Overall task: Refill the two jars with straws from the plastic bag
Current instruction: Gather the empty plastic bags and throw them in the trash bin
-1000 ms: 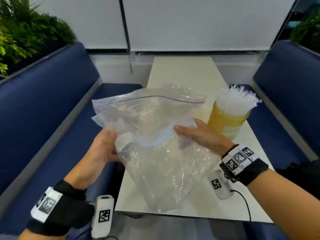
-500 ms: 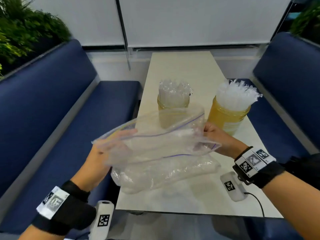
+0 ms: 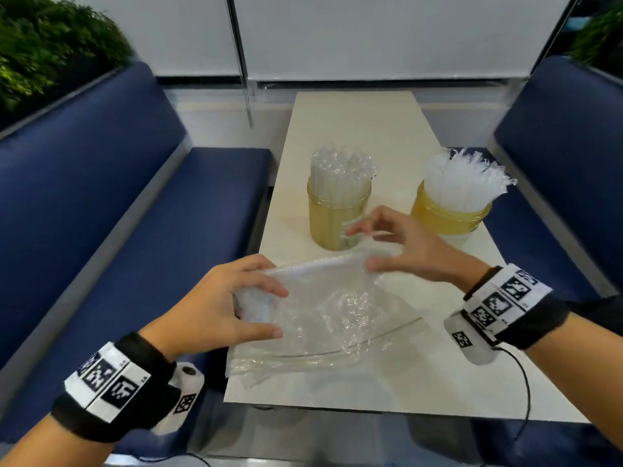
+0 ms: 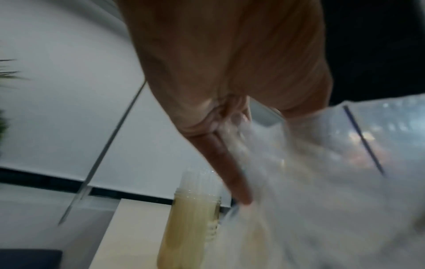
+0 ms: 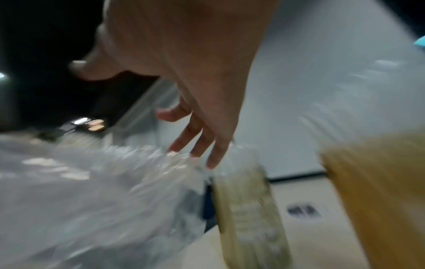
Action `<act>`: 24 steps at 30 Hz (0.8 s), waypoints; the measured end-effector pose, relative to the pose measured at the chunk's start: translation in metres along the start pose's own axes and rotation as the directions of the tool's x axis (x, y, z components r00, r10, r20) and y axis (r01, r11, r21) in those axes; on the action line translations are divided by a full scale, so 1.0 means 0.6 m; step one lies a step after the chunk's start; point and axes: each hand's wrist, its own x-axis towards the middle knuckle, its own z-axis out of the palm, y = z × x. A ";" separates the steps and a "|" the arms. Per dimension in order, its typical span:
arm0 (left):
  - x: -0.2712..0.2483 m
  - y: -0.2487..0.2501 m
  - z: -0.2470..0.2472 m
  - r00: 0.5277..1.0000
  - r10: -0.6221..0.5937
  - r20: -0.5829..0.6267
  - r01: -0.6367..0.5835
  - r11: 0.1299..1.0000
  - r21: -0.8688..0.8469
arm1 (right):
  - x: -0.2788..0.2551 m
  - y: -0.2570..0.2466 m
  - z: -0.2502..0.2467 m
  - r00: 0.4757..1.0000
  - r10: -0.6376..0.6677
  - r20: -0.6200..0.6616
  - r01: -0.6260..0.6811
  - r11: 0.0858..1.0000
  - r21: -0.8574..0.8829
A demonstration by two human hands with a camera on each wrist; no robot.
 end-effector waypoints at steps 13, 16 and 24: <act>-0.032 -0.052 0.034 0.894 -0.411 -0.179 0.340 0.882 -0.327 | 0.063 0.006 0.112 0.998 -0.025 0.063 0.031 0.995 -0.097; -0.039 -0.069 0.028 0.884 -0.373 -0.283 0.322 0.923 -0.211 | 0.088 0.013 0.124 0.999 0.031 0.023 -0.029 0.996 -0.087; -0.165 -0.183 -0.052 0.606 -0.556 -0.569 0.467 0.828 -0.311 | 0.100 -0.039 0.162 0.997 0.069 0.018 -0.069 0.998 -0.014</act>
